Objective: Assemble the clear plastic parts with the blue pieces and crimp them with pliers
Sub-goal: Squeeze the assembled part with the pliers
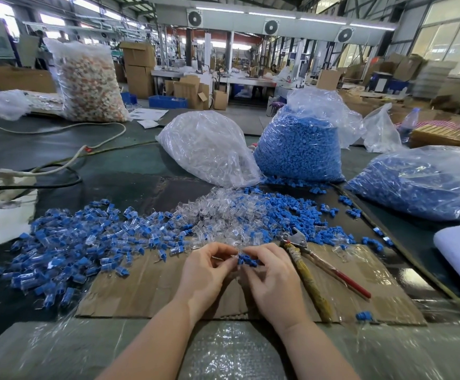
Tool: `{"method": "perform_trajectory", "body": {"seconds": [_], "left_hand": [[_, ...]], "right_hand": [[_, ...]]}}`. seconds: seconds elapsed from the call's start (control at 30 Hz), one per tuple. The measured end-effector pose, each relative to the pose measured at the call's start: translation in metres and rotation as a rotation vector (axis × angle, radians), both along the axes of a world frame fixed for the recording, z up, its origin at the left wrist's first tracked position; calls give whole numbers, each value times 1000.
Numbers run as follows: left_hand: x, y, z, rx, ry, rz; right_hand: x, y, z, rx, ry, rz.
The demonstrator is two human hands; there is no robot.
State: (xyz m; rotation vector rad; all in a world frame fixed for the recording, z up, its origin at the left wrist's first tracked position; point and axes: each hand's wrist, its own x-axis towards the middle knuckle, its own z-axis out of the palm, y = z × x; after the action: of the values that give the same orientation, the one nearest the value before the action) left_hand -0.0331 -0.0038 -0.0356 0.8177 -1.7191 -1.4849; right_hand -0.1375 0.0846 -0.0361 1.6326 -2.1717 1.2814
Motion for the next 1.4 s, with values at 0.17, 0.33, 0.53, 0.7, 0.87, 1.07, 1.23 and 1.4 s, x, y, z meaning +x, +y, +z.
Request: {"method": "perform_trajectory", "body": {"seconds": [0.17, 0.33, 0.53, 0.7, 0.87, 1.07, 1.23, 1.4], "left_hand": [[-2, 0, 0, 112, 58, 16], [-3, -3, 1, 150, 63, 14], [-2, -7, 3, 184, 86, 50], [-2, -14, 3, 341, 186, 65], [-6, -19, 0, 451, 232, 94], [-7, -23, -4, 463, 220, 140], [-7, -22, -3, 461, 221, 163], [-6, -21, 0, 457, 241, 201]], "right_hand": [[-19, 10, 11, 226, 39, -457], [-46, 29, 21, 861, -21, -675], [-39, 30, 22, 806, 189, -644], [-33, 26, 38, 722, 85, -479], [-12, 16, 57, 626, -329, -79], [6, 14, 68, 674, -460, 96], [7, 17, 75, 765, -485, 160], [10, 13, 78, 789, -358, 171]]}}
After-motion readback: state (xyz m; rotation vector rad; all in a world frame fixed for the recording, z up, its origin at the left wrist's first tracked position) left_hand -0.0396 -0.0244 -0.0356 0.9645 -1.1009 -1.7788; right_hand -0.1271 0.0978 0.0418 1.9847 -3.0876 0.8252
